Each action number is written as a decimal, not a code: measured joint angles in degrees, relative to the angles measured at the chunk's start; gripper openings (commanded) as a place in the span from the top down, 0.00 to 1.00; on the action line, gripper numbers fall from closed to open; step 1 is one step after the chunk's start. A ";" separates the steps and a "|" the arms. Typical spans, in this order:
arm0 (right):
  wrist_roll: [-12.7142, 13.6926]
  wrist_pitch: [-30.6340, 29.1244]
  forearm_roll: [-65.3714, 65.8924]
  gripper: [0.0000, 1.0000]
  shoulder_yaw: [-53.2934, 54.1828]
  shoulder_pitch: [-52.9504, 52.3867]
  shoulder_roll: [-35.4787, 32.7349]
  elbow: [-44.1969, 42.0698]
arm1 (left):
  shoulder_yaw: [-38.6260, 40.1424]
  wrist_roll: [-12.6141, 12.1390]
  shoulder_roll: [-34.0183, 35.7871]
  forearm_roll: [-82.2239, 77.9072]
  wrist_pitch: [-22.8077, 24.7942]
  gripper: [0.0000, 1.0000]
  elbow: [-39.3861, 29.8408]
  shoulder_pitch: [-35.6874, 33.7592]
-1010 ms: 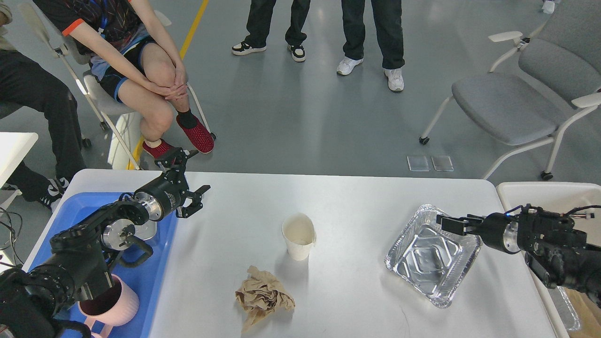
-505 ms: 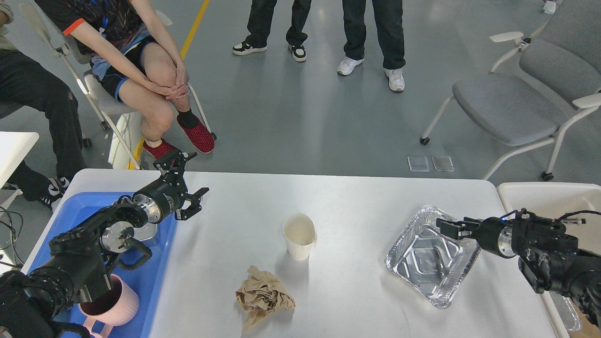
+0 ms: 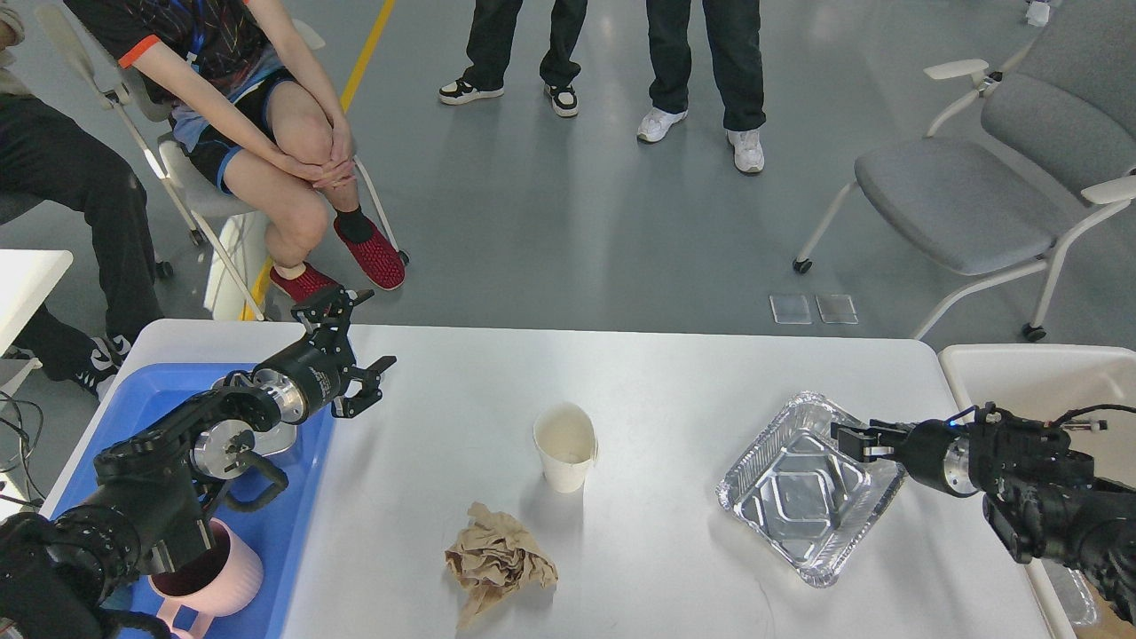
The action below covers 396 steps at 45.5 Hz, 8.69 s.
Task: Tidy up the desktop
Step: 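Lift the foil tray with the right gripper and hold it up, then raise the left gripper out of the basin and away, then reach the left gripper to the paper cup and close on it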
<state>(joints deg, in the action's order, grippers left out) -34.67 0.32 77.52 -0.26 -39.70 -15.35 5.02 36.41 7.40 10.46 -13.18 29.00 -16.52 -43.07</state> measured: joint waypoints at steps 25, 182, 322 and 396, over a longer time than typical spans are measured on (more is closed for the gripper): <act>-0.73 -0.15 -0.01 1.00 0.00 0.48 -0.27 0.02 | -0.02 0.00 -0.25 0.00 -0.19 0.02 0.00 0.02; -0.22 -28.76 -11.70 1.00 -5.77 -16.90 27.90 -37.64 | -0.20 -0.63 -0.87 -0.71 -2.29 0.03 0.17 -0.77; 0.18 -26.50 -14.59 1.00 -5.79 -15.39 27.12 -35.53 | -33.68 16.23 70.13 -29.19 14.13 0.03 -45.70 -15.87; 0.54 -25.16 -14.59 1.00 -5.62 -15.05 27.03 -34.81 | -35.09 4.02 -3.24 -39.48 11.74 0.02 -14.56 -16.40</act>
<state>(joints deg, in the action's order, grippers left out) -34.13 -24.83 62.93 -5.89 -54.75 11.68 -29.79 1.31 11.42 7.22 -52.67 40.74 -31.08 -59.47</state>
